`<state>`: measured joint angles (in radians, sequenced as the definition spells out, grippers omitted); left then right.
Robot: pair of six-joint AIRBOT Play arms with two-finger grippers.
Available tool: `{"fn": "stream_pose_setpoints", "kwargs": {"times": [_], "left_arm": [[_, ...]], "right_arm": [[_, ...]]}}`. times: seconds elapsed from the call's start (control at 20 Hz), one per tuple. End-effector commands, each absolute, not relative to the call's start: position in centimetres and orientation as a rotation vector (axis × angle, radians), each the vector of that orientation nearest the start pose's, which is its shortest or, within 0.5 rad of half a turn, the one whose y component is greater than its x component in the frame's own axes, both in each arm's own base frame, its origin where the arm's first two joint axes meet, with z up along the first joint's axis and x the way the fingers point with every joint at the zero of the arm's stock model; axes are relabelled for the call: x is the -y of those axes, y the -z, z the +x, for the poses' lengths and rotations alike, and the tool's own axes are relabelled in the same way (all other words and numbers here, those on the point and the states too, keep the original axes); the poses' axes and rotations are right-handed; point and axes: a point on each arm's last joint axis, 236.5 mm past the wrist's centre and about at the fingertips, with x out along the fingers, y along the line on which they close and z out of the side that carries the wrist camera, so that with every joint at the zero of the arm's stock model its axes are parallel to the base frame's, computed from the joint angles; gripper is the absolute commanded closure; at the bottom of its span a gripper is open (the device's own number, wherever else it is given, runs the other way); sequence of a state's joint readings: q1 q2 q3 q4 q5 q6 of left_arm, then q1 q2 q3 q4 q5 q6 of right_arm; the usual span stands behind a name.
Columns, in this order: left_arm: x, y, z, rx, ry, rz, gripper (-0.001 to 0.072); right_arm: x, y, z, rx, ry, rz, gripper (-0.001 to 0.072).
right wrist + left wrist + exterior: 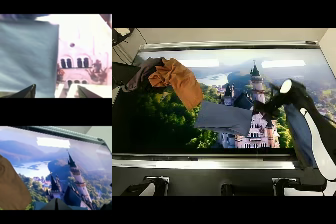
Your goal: Fold the shirts.
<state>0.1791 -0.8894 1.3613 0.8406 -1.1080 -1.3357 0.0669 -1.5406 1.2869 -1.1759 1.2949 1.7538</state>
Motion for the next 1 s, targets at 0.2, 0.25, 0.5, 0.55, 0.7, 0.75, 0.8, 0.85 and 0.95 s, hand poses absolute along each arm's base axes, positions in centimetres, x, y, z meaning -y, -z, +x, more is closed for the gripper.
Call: {"fn": "stream_pose_setpoints", "kwargs": {"times": [0.2, 0.25, 0.5, 0.55, 0.7, 0.75, 0.8, 0.85, 0.95], "left_arm": [[7.6, -29.9, 36.7, -0.496, 0.41, -0.344, 0.0684], [7.5, -30.1, 36.8, -0.487, 0.406, -0.346, 0.0684], [7.1, -30.6, 37.3, -0.455, 0.392, -0.35, 0.0684], [7.1, -30.7, 37.3, -0.452, 0.39, -0.35, 0.0684], [7.0, -30.7, 37.4, -0.449, 0.389, -0.346, 0.0684], [6.9, -30.7, 37.4, -0.449, 0.385, -0.341, 0.0684], [6.7, -30.5, 37.4, -0.453, 0.376, -0.332, 0.0684], [6.5, -30.4, 37.4, -0.455, 0.367, -0.323, 0.0684], [6.1, -30.1, 37.5, -0.461, 0.352, -0.306, 0.0684]], "right_arm": [[-16.9, 9.2, 36.5, -1.63, -0.275, 0.855, 0.0079], [-17.5, 9.4, 36.7, -1.633, -0.285, 0.893, 0.0084], [-18.5, 6.6, 38.7, -1.504, -0.457, 0.829, 0.0671], [-18.4, 4.8, 39.6, -1.445, -0.489, 0.785, 0.0671], [-13.7, -2.4, 44.0, -1.244, -0.411, 0.72, 0.0671], [-10.9, -4.6, 45.2, -1.186, -0.342, 0.711, 0.0671], [-7.5, -6.8, 46.0, -1.13, -0.259, 0.713, 0.0671], [-4.5, -8.6, 46.1, -1.095, -0.191, 0.724, 0.0671], [0.5, -11.7, 45.2, -1.043, -0.1, 0.757, 0.0671]]}}
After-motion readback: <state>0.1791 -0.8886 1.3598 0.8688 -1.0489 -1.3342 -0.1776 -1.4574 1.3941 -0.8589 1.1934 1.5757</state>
